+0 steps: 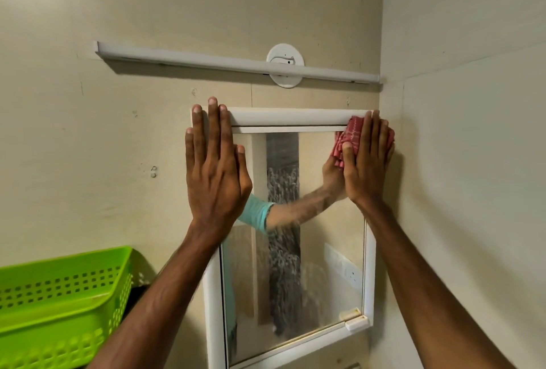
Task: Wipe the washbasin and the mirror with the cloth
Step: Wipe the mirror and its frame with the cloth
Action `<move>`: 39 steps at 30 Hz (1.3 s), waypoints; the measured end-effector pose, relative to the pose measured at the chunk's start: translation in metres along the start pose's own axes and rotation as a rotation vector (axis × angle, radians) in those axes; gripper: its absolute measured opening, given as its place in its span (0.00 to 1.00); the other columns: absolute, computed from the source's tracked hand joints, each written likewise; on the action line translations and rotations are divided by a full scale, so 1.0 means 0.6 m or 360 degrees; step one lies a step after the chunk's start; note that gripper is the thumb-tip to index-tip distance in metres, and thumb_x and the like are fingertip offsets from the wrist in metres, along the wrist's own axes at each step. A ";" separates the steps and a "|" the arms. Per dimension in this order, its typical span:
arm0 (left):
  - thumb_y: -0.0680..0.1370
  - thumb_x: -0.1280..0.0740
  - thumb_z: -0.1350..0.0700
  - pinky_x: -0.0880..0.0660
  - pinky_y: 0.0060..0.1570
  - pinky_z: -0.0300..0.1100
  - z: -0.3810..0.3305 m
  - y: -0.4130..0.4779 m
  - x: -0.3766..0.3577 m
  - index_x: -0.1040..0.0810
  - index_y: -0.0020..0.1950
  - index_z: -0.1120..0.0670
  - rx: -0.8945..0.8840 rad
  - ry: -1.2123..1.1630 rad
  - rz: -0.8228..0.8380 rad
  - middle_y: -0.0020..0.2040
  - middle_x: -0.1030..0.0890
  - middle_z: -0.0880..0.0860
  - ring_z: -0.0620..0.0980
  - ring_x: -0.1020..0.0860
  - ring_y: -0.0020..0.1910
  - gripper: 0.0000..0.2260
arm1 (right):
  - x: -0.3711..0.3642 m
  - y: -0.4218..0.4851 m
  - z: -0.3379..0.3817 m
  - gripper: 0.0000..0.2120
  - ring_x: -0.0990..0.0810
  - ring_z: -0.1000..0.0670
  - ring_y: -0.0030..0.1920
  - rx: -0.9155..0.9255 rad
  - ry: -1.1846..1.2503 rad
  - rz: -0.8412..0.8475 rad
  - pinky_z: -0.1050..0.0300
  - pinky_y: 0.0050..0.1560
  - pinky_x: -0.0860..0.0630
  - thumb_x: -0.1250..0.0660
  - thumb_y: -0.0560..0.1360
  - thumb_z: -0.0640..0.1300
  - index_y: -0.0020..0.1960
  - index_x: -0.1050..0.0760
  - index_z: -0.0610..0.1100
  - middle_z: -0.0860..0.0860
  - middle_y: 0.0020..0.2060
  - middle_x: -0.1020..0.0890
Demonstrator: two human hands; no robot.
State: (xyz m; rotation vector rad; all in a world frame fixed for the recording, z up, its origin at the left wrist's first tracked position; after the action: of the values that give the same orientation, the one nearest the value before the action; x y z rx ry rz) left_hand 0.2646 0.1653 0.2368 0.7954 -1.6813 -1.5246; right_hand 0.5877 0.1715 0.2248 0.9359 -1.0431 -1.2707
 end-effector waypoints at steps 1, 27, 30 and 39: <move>0.85 0.47 0.54 0.48 0.80 0.57 0.002 -0.001 -0.002 0.51 0.83 0.58 -0.0003 -0.0005 -0.0005 0.84 0.51 0.57 0.56 0.54 0.83 0.27 | -0.001 -0.009 -0.002 0.32 0.53 0.48 0.85 0.0000 -0.0009 -0.0013 0.36 0.84 0.51 0.52 0.85 0.56 0.86 0.51 0.45 0.47 0.85 0.48; 0.85 0.45 0.64 0.50 0.80 0.58 0.033 0.003 0.019 0.48 0.82 0.62 0.0011 -0.1004 0.0126 0.83 0.50 0.57 0.53 0.54 0.83 0.25 | -0.018 -0.126 0.161 0.38 0.52 0.40 0.85 0.0425 0.0060 0.0157 0.28 0.81 0.50 0.43 0.83 0.59 0.85 0.48 0.41 0.42 0.85 0.48; 0.85 0.46 0.64 0.50 0.81 0.56 0.035 0.003 0.026 0.48 0.82 0.61 0.0024 -0.1075 0.0178 0.83 0.48 0.56 0.51 0.54 0.83 0.25 | -0.016 -0.119 0.130 0.33 0.52 0.43 0.85 0.0001 0.0045 0.0085 0.31 0.81 0.47 0.50 0.85 0.57 0.86 0.51 0.44 0.45 0.85 0.48; 0.85 0.46 0.64 0.48 0.82 0.47 0.055 0.007 0.051 0.46 0.82 0.58 0.0001 -0.1084 0.0308 0.83 0.45 0.53 0.48 0.51 0.83 0.24 | -0.020 -0.220 0.320 0.42 0.55 0.42 0.85 0.0900 0.0194 0.0385 0.27 0.80 0.51 0.36 0.82 0.54 0.85 0.59 0.49 0.47 0.86 0.52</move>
State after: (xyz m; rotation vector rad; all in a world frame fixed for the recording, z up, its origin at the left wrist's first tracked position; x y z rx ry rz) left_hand 0.2204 0.1588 0.2430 0.0859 -2.1556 -1.7650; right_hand 0.3668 0.1755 0.1509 1.2470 -1.4036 -0.7144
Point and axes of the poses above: each hand's wrist, its own y-axis towards the middle knuckle, its own x-axis out of the back of the hand, z = x × y, the point moved 9 cm from there along y, towards the middle knuckle
